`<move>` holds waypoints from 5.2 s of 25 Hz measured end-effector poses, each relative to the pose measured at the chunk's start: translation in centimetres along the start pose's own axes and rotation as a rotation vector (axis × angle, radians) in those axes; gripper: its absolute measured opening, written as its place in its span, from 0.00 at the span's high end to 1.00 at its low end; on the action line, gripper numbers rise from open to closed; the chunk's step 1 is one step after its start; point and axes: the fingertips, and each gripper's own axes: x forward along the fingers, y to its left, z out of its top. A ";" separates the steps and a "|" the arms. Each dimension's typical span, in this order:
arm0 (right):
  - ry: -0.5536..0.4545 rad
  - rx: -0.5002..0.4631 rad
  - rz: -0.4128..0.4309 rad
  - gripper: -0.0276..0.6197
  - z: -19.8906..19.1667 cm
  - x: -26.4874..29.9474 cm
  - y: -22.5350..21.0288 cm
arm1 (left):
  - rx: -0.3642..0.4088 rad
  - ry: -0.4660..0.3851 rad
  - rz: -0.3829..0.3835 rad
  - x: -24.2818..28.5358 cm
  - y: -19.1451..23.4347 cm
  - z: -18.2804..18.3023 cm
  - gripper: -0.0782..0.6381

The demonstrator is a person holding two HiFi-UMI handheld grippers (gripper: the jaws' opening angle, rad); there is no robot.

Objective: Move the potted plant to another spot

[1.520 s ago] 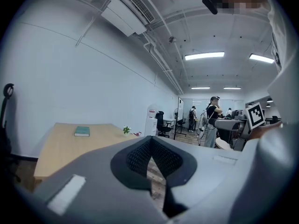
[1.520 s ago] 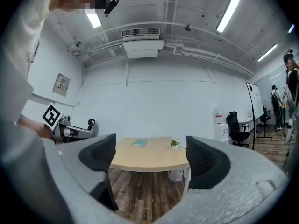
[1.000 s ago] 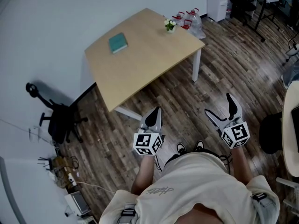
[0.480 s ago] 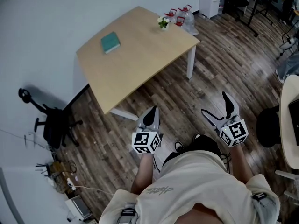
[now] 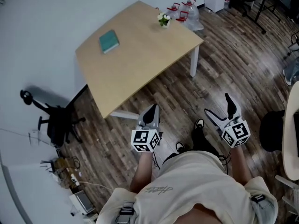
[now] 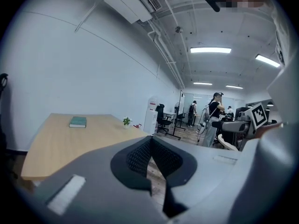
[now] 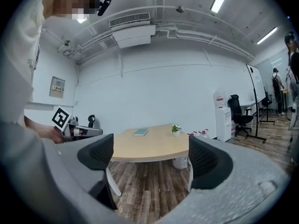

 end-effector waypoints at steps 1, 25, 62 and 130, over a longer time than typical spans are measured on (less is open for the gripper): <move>-0.002 0.003 0.007 0.19 0.3 0.8 -0.8 | -0.001 0.007 0.004 0.9 0.2 0.4 0.87; 0.023 0.014 0.156 0.20 0.8 12.6 -16.6 | 0.039 0.034 0.104 18.0 0.6 6.0 0.87; 0.006 -0.099 0.031 0.23 7.7 32.1 -19.9 | -0.022 -0.035 -0.037 33.4 15.0 11.7 0.87; 0.616 -0.399 0.415 0.23 -12.2 67.6 -29.6 | -0.190 0.133 0.446 42.5 24.3 11.0 0.87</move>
